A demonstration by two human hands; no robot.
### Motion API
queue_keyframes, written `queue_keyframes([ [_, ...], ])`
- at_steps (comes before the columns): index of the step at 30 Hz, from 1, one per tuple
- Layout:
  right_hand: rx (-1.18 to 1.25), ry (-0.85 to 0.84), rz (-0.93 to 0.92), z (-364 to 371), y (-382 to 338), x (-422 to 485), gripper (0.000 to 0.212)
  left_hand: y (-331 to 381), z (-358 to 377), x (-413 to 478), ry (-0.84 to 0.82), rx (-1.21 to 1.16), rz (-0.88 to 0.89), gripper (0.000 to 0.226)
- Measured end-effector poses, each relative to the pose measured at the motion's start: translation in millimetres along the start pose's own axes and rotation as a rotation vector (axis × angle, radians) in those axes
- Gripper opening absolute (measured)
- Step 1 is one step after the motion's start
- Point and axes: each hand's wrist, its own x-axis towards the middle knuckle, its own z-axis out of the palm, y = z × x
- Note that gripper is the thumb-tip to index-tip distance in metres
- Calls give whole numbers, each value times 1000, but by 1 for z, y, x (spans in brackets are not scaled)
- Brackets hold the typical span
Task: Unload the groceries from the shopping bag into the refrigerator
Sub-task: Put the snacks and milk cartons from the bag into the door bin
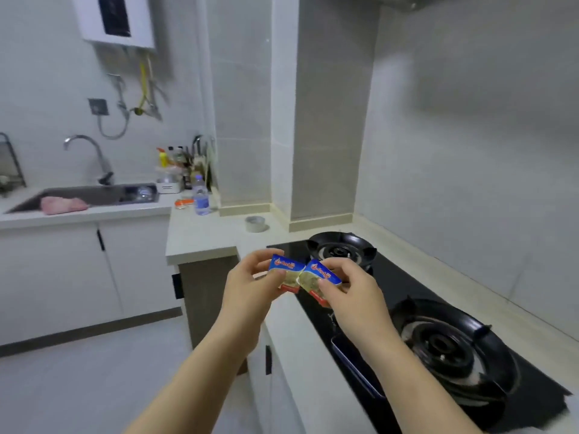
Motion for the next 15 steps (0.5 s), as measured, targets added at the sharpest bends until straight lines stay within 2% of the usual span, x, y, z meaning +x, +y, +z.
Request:
queue_keyframes([
  [6,94,-250,-138,113,-63,-11,21,39,-129,-27,239,-11,73,20],
  [15,282,-599,-257,310,-174,-83,20,109,-335,-109,578,94,231,18],
])
